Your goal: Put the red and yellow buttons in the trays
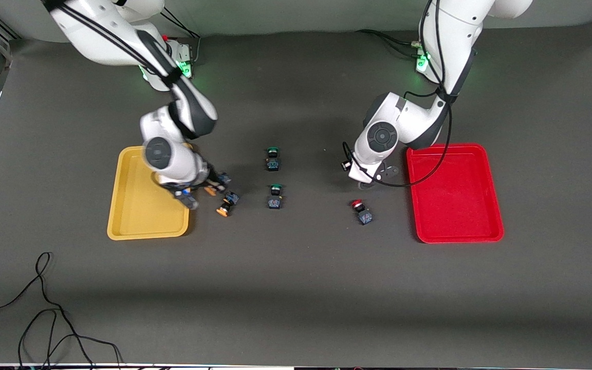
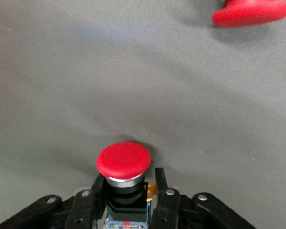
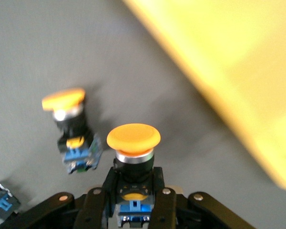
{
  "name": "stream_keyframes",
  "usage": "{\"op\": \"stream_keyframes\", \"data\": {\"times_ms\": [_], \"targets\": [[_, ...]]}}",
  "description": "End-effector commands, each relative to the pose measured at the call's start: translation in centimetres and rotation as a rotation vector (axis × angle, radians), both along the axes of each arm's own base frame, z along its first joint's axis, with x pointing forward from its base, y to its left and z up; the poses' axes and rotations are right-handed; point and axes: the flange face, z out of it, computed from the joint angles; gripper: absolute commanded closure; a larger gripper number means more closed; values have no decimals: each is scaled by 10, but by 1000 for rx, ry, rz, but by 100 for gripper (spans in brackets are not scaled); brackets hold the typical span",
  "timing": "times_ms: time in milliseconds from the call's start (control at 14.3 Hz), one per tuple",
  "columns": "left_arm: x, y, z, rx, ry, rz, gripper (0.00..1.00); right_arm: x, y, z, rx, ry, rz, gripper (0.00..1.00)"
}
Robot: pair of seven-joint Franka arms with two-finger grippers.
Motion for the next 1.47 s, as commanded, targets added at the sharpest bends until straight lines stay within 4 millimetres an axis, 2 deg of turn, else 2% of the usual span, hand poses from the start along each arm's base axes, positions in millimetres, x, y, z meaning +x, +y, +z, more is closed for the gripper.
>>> {"op": "stream_keyframes", "data": {"times_ms": [0, 70, 140, 210, 280, 420, 490, 560, 700, 840, 980, 1050, 1120, 1190, 1260, 1400], "targets": [[36, 31, 74, 9, 45, 42, 100, 8, -83, 52, 18, -12, 100, 90], [51, 50, 95, 5, 78, 19, 100, 10, -112, 51, 25, -11, 131, 83], [65, 72, 112, -14, 101, -23, 100, 9, -133, 43, 28, -3, 156, 71], [78, 104, 119, -33, 115, -52, 100, 9, -139, 38, 27, -2, 160, 33], [90, 139, 119, -48, 109, -89, 100, 9, -137, 34, 26, 2, 157, 0], [109, 211, 98, -72, 109, -166, 100, 10, -129, 35, 63, 0, 124, 0], [112, 237, 87, -91, 116, -176, 100, 12, -124, 35, 87, -2, 101, 0], [109, 253, 77, -98, 117, -185, 100, 17, -111, 36, 105, -6, 69, 0], [94, 283, 51, -71, 99, -194, 100, 33, -55, 43, 112, -20, -10, 0], [74, 296, 29, -73, 89, -203, 100, 44, -7, 39, 120, -42, -78, 0], [62, 301, 14, -70, 75, -194, 100, 45, 18, 8, 121, -74, -119, 0], [60, 301, 11, -70, 74, -193, 67, 43, 26, -12, 120, -84, -124, 0], [61, 301, 12, -71, 78, -191, 19, 42, 32, -27, 120, -89, -132, 0], [62, 301, 15, -71, 80, -191, 1, 40, 36, -41, 116, -92, -150, 0], [64, 300, 21, -71, 83, -192, 0, 35, 45, -51, 116, -95, -150, 0], [80, 295, 45, -69, 98, -187, 0, 27, 44, -64, 110, -98, -154, 0]]}}
